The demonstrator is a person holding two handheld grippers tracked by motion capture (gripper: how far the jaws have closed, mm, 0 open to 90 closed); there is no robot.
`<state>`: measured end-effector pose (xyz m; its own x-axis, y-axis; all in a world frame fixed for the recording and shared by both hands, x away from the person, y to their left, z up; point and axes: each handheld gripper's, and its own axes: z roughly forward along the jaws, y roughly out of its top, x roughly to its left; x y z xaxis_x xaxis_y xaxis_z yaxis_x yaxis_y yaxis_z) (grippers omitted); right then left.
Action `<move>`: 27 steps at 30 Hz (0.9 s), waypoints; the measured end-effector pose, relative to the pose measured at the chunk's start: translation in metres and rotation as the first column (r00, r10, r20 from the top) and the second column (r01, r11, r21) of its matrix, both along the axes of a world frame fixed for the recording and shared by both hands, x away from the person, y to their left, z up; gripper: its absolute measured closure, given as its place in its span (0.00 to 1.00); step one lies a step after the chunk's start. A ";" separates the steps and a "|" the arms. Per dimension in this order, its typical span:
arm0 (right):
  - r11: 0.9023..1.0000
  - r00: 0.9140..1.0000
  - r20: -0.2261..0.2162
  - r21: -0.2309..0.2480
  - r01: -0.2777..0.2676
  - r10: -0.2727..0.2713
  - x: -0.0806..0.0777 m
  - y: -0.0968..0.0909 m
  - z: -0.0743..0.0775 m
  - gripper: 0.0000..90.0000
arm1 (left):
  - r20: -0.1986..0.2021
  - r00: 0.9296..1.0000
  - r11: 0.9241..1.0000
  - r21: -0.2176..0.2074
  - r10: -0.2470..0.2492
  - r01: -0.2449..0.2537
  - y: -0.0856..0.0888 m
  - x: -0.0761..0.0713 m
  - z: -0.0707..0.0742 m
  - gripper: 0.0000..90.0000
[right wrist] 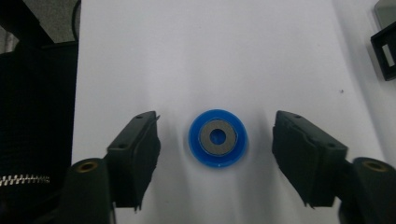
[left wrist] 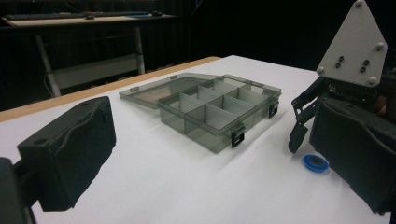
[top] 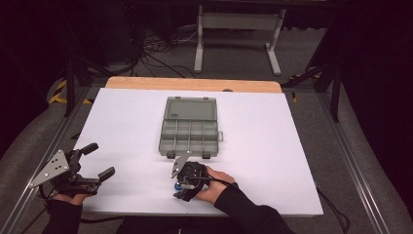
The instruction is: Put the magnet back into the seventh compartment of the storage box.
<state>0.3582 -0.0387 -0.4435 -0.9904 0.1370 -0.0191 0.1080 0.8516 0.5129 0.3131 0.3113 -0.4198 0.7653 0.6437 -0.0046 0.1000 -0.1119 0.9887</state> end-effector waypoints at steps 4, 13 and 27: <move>1.000 1.000 0.010 0.000 -0.009 0.009 0.000 0.000 0.002 0.53 | -0.004 1.000 1.000 0.001 -0.001 0.001 0.000 0.000 0.000 0.01; 1.000 1.000 0.005 0.004 -0.016 0.016 0.001 -0.001 0.003 0.69 | -0.004 1.000 1.000 0.001 -0.003 0.003 -0.001 0.000 -0.001 0.01; 0.999 1.000 0.011 0.041 -0.010 0.010 0.000 -0.007 0.022 0.70 | -0.005 1.000 1.000 0.001 -0.001 0.001 0.000 0.001 -0.001 0.01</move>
